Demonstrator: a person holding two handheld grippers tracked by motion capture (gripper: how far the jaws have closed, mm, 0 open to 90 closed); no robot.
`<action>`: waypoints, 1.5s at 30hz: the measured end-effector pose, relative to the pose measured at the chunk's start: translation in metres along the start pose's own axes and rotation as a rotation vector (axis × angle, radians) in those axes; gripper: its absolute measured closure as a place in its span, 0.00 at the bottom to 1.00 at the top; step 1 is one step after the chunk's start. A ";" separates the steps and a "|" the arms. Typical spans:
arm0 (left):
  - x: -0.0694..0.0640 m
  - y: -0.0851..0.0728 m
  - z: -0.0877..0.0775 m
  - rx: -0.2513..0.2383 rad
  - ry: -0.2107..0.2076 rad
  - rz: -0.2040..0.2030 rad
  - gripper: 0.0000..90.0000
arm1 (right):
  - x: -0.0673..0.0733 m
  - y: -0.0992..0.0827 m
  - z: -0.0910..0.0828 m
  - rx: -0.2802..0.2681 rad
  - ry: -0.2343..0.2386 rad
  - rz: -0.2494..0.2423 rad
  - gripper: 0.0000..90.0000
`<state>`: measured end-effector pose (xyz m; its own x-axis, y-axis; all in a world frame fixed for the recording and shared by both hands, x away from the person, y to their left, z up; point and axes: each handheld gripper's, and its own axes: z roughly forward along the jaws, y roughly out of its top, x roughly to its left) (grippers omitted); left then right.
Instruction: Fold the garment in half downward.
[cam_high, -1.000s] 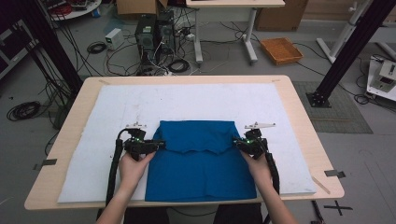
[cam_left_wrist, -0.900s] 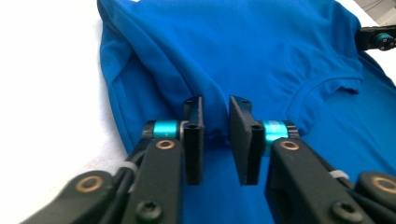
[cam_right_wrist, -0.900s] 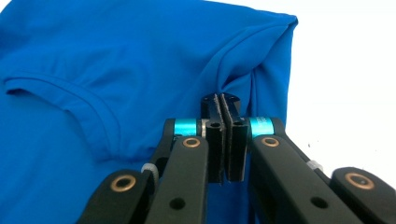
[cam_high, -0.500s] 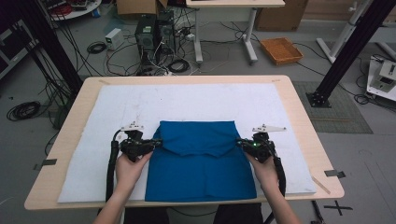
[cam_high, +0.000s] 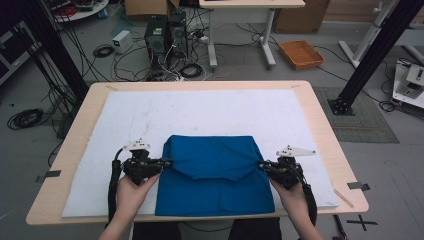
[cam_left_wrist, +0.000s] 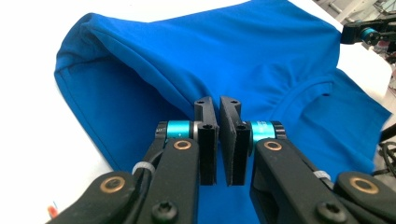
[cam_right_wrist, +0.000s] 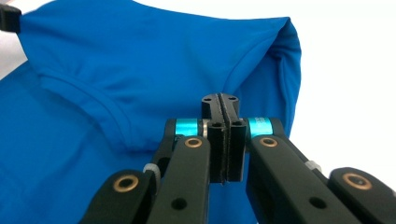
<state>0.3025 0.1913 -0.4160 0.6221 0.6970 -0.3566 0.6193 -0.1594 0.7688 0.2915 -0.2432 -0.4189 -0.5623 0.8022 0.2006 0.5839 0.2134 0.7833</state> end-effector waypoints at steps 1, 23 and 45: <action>-0.003 -0.001 -0.003 0.000 0.000 0.005 0.95 | 0.002 -0.003 -0.004 -0.002 -0.002 -0.002 1.00; -0.045 -0.044 -0.028 0.016 -0.021 0.088 0.95 | 0.036 -0.049 -0.056 -0.030 0.008 -0.074 1.00; -0.061 -0.067 -0.035 0.071 -0.024 0.125 0.95 | 0.046 -0.071 -0.067 0.005 0.018 -0.093 1.00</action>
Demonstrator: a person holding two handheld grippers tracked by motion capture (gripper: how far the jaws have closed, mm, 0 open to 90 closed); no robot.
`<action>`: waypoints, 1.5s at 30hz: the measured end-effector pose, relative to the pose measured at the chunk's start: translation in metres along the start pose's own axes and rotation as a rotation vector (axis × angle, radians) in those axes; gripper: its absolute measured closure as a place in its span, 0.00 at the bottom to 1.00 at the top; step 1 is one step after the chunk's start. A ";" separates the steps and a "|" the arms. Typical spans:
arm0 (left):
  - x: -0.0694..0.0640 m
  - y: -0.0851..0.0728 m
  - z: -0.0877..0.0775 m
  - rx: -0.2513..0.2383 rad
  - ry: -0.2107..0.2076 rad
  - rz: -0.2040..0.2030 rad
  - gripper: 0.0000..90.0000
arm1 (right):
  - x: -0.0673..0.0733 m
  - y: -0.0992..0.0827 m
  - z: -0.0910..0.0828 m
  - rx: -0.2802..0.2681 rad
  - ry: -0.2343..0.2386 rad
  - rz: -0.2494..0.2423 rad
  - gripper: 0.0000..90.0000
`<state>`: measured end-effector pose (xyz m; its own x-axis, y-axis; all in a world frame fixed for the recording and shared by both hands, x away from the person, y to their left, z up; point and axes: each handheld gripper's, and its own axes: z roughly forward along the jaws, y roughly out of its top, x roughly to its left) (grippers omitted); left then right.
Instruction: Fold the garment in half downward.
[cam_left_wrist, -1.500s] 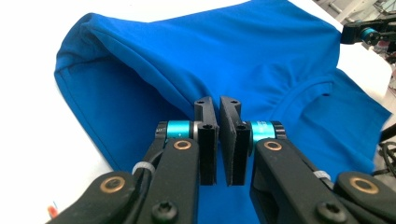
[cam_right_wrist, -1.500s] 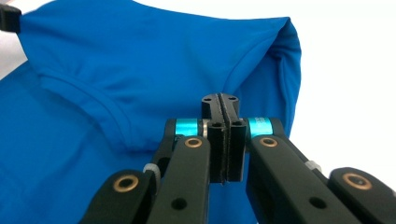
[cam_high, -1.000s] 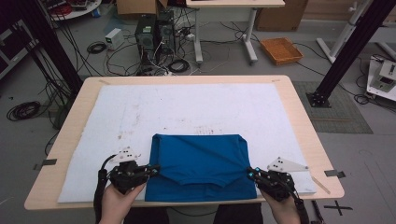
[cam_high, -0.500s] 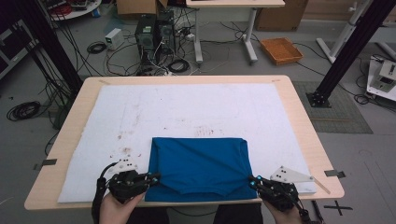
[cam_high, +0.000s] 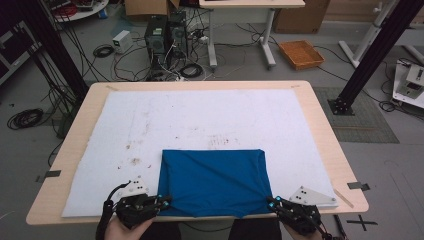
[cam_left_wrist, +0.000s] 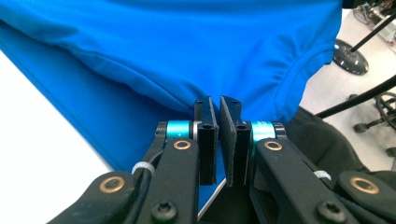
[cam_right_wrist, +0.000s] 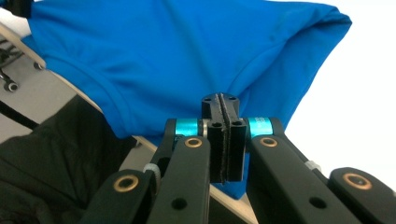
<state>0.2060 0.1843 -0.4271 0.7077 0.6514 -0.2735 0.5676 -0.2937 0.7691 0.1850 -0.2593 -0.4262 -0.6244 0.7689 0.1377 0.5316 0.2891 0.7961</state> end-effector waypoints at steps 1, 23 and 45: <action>0.000 -0.001 0.000 0.000 0.000 -0.007 0.95 | 0.000 -0.001 0.001 0.002 -0.001 -0.005 1.00; 0.067 0.062 0.029 -0.076 0.267 -0.038 0.60 | -0.071 0.068 0.057 -0.020 -0.152 0.118 0.75; 0.112 0.068 0.067 0.024 0.383 -0.083 0.68 | -0.105 0.080 0.115 0.076 -0.230 0.124 0.96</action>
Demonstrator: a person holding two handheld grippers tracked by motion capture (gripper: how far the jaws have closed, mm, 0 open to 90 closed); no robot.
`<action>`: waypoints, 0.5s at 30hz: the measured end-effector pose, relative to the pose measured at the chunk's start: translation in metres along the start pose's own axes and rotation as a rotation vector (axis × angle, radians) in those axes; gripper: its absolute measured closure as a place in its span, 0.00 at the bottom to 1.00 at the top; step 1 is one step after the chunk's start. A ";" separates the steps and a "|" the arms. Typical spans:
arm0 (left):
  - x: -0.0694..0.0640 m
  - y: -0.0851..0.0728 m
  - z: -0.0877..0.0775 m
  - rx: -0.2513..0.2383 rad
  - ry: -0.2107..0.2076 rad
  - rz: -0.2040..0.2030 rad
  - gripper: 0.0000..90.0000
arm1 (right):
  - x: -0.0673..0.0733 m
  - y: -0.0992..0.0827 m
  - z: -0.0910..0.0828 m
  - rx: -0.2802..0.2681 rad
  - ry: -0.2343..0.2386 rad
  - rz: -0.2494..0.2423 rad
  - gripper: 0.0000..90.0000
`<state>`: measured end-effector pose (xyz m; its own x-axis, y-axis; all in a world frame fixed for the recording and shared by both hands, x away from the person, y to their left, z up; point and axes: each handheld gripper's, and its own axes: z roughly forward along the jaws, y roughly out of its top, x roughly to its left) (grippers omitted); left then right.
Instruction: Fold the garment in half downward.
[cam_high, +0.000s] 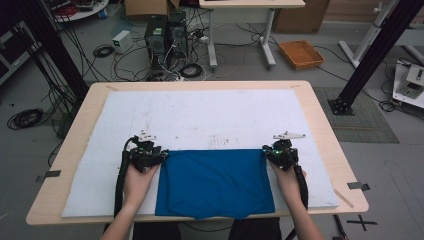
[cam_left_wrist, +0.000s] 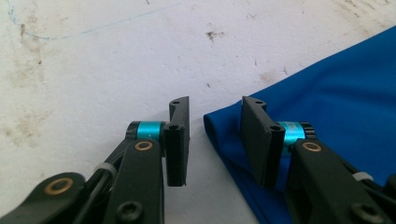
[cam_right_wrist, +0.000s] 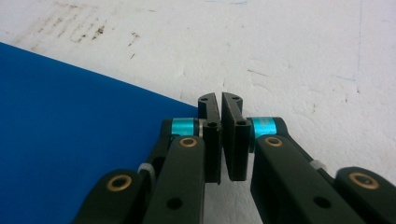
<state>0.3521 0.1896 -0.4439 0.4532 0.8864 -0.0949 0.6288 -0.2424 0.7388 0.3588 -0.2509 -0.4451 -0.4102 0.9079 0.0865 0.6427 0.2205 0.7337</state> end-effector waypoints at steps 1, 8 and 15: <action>0.001 0.000 -0.001 -0.012 -0.005 -0.007 0.68 | 0.000 0.000 0.000 0.000 0.000 0.000 0.96; 0.000 0.003 0.000 -0.054 -0.032 -0.028 0.57 | -0.005 0.005 -0.006 -0.058 0.041 0.112 0.63; -0.001 0.000 0.004 -0.013 0.034 0.014 0.64 | 0.003 0.001 0.005 0.014 0.052 0.065 0.85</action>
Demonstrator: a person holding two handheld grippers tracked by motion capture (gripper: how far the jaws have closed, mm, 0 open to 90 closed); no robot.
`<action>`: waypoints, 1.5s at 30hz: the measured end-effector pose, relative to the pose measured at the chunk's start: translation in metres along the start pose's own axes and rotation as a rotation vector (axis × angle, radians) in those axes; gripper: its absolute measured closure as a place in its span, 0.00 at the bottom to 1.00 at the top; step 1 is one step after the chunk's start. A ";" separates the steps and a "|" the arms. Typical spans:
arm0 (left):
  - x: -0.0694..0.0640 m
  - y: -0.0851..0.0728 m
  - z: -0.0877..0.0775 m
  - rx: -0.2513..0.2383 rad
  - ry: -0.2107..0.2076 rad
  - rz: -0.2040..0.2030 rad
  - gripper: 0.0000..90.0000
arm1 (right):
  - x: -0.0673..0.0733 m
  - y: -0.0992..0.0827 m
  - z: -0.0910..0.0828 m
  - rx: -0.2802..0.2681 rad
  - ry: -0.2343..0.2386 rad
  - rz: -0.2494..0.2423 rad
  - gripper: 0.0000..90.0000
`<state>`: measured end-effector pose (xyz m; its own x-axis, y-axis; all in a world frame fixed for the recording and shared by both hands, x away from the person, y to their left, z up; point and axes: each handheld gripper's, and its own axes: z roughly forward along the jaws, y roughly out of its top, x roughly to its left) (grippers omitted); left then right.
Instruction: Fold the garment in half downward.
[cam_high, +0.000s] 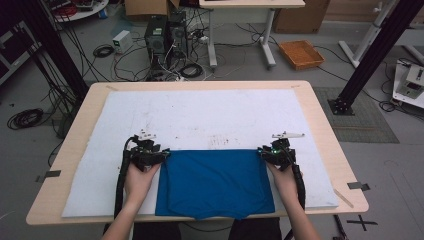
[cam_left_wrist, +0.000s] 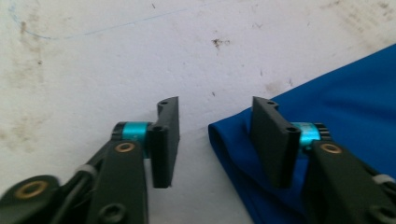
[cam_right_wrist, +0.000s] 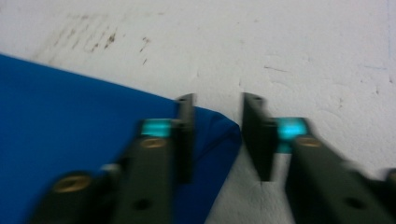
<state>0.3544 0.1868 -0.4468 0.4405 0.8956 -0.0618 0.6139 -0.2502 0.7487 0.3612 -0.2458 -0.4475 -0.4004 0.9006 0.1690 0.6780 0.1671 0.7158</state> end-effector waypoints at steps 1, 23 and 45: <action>-0.001 -0.001 -0.001 -0.005 -0.014 0.015 0.70 | 0.000 -0.001 0.000 -0.003 0.000 -0.011 0.90; 0.026 0.033 0.030 -0.067 -0.068 -0.043 0.96 | -0.023 0.044 0.028 -0.063 -0.009 -0.022 0.94; 0.010 0.034 -0.023 -0.197 0.006 0.065 0.47 | -0.011 0.043 -0.005 -0.159 0.020 -0.039 0.52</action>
<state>0.3645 0.1952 -0.4065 0.4706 0.8823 -0.0060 0.4439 -0.2308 0.8659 0.3917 -0.2510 -0.4153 -0.4380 0.8862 0.1509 0.5559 0.1351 0.8202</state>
